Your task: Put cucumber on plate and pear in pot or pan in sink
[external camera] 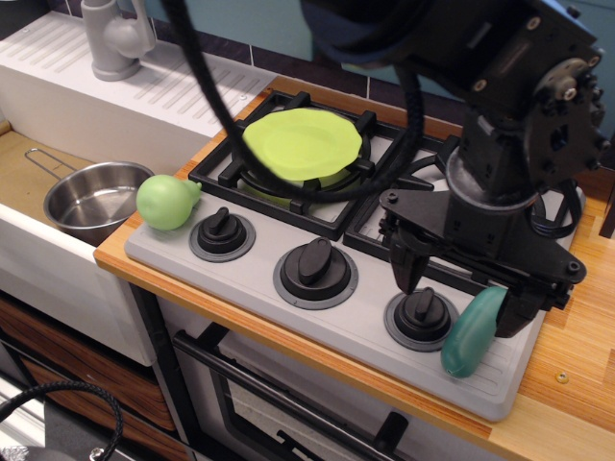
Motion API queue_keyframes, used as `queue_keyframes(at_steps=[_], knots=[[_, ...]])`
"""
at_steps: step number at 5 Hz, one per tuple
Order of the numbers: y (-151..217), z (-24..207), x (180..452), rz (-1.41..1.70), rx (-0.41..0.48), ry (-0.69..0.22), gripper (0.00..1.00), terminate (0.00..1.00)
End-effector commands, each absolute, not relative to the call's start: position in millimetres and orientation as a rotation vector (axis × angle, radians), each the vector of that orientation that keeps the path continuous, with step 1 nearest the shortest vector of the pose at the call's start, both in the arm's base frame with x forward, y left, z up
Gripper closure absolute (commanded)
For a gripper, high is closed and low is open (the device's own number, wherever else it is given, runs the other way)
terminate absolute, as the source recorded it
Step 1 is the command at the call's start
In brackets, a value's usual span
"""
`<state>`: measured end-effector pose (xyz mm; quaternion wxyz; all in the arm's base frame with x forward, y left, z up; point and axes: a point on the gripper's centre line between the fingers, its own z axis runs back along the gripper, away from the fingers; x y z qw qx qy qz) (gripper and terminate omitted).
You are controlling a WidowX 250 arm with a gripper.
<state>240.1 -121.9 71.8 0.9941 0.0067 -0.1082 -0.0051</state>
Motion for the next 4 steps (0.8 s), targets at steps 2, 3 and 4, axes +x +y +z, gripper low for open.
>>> queue_keyframes(at_steps=[2,3,4], knots=[[-126.2,56.4,244.3,0.001,0.005,-0.239,0.00,0.00],[-129.1,43.1,246.8,0.007,0.000,-0.262,0.00,0.00],[-130.7,35.3,248.4,0.005,-0.012,-0.270,0.00,0.00]])
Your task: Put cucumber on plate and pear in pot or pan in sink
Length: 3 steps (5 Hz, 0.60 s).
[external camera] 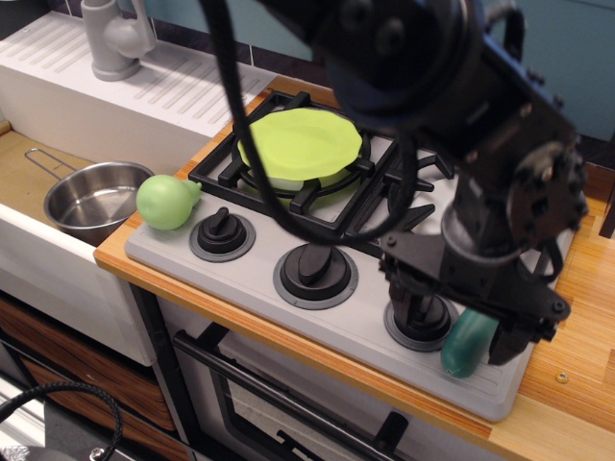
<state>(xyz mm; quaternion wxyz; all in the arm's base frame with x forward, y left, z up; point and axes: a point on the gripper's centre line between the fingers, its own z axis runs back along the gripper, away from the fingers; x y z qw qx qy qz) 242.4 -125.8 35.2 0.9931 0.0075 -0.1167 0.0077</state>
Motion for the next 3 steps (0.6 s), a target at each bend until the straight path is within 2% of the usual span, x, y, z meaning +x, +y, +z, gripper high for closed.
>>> queue_keyframes(at_steps=[1,3], knots=[[-133.3,30.2,252.1,0.012,-0.018,-0.274,0.00,0.00],[-137.6,25.8,256.9,0.021,-0.011,-0.283,0.00,0.00]])
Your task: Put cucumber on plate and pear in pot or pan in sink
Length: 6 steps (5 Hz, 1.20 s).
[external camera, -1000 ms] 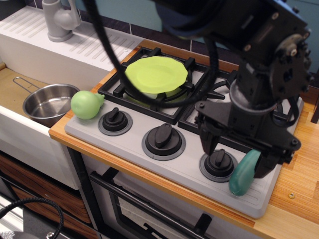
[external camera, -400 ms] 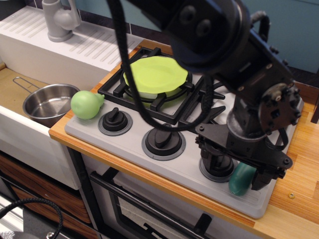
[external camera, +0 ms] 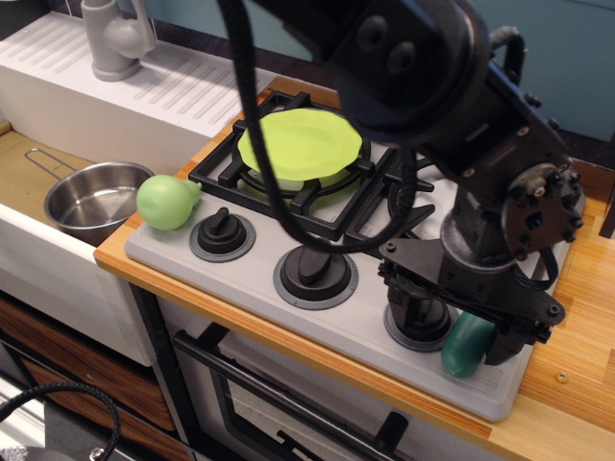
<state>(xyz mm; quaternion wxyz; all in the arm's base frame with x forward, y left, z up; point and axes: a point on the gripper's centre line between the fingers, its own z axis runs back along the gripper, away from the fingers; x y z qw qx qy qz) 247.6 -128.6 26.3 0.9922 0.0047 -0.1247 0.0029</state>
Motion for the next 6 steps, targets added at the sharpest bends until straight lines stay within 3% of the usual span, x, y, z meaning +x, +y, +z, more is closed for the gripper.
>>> queue_keyframes(at_steps=[1,4,6], knots=[[-141.2,34.5,248.9,0.054,0.027,-0.268,0.00,0.00],[-150.0,55.8,237.1,0.078,0.056,-0.232,0.00,0.00],[-151.8,48.8,243.7,0.071,0.018,-0.225,0.00,0.00]])
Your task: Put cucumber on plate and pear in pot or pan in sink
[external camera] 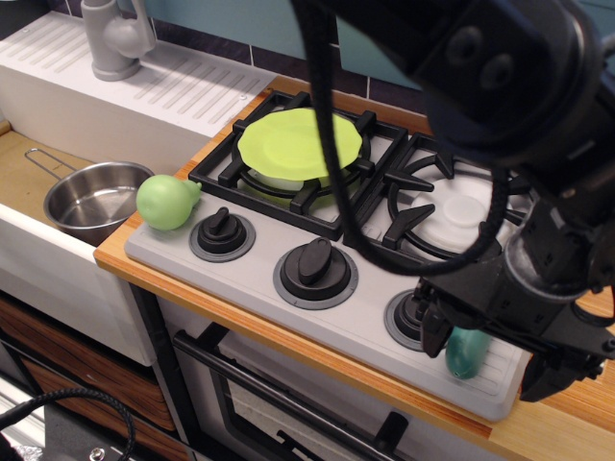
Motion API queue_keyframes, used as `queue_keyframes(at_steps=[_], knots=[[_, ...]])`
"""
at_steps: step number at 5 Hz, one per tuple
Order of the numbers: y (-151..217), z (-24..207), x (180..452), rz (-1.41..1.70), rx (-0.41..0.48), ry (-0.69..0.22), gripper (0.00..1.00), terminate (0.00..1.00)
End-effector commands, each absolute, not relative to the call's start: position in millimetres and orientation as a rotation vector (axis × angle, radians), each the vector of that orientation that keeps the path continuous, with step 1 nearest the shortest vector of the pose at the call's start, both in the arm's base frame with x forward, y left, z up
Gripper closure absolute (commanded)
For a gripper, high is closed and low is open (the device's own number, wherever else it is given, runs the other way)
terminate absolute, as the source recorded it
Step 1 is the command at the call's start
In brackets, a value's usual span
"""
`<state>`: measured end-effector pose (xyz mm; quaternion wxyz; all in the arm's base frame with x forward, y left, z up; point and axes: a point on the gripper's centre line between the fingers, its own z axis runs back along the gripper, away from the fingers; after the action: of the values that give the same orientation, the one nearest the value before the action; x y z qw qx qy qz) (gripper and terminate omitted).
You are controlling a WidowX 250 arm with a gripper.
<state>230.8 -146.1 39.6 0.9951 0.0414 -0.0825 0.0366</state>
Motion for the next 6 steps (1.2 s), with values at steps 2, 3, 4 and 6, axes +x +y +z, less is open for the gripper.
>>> queue_keyframes(at_steps=[2,3,4,6], knots=[[-153.3,30.8,249.1,0.059,-0.033,-0.241,0.00,0.00],[-153.0,26.0,250.1,0.053,-0.049,-0.248,0.00,0.00],[-152.6,23.1,250.3,0.049,-0.063,-0.252,0.00,0.00],[-152.6,18.8,252.4,0.047,-0.089,-0.266,1.00,0.00]])
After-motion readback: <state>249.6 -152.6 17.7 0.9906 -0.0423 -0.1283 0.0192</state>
